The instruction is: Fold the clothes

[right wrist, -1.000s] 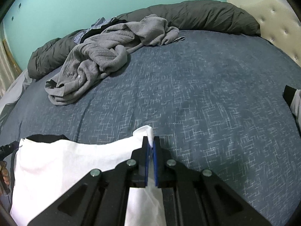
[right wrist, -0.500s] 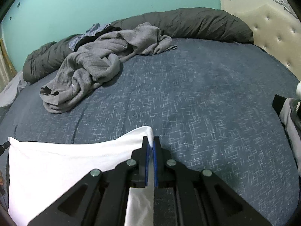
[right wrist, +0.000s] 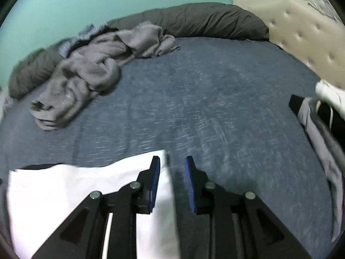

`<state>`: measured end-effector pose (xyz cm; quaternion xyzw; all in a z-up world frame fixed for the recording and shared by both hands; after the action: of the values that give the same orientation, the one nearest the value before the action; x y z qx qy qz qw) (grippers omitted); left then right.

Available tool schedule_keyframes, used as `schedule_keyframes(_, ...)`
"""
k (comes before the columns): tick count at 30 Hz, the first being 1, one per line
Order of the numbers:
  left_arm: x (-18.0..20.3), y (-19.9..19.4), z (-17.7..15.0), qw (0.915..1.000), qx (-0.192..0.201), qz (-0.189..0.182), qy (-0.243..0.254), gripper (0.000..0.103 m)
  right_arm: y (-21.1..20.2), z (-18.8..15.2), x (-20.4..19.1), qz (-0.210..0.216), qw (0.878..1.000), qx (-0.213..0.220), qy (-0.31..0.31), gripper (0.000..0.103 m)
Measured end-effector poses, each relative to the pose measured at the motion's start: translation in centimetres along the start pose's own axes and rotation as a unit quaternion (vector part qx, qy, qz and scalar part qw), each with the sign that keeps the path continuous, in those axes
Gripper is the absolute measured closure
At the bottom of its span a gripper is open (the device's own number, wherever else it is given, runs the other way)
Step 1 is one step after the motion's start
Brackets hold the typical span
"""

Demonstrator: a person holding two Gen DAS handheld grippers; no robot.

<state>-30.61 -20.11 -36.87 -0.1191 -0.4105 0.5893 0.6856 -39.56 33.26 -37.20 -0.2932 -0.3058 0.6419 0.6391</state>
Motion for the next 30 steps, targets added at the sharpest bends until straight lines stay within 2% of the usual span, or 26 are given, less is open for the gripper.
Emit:
schedule_keyframes(3,0.7,-1.5,-0.9,1.0,-0.002,-0.003,0.0,0.057,-2.9,-1.7,-0.9,0.054,0.998,-0.009,0.02,0.079)
schedule_keyframes(8,2.5,-4.3,-3.1,0.9999,-0.008,-0.013,0.001,0.056,-8.0,-7.0,-5.2,0.143,0.989,-0.044,0.002,0.079)
schedule_keyframes(15,4.0,-8.5,-7.7,0.9988,-0.02,-0.04,-0.02,0.045,-13.0,-14.4,-11.2,0.214,0.973,-0.085,-0.027,0.079)
schedule_keyframes(17,3.7,-9.6,-9.4,0.998,-0.029,-0.045,-0.033,0.044,-13.9,-16.2,-12.1,0.223,0.97,-0.09,-0.032,0.079)
schedule_keyframes(20,2.9,-11.1,-12.1,0.9965,-0.041,-0.051,-0.052,0.044,-14.7,-19.0,-12.8,0.214,0.971,-0.101,-0.044,0.079)
schedule_keyframes(24,2.0,-12.8,-14.9,0.9956,-0.05,-0.043,-0.067,0.044,-15.8,-22.2,-13.2,0.212,0.97,-0.11,-0.05,0.079)
schedule_keyframes(29,1.9,-14.9,-17.0,0.9941,-0.043,-0.048,-0.087,0.043,-16.7,-23.7,-12.6,0.222,0.967,-0.117,-0.034,0.079)
schedule_keyframes(30,2.0,-15.2,-17.3,0.9942,-0.041,-0.048,-0.088,0.043,-16.9,-24.2,-12.9,0.221,0.967,-0.121,-0.046,0.079)
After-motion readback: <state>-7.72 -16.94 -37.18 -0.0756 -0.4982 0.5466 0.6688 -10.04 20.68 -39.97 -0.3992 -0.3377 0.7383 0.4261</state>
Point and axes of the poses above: each gripper's, at about its wrist camera, not at the fingertips, and y roughly the way its jaws point, x to its right, z to its top, the point moved 4 cm from there along y, roughly the way its jaws point, and after that the axes turned 9 degrees about -z, right-handed, at the moved point
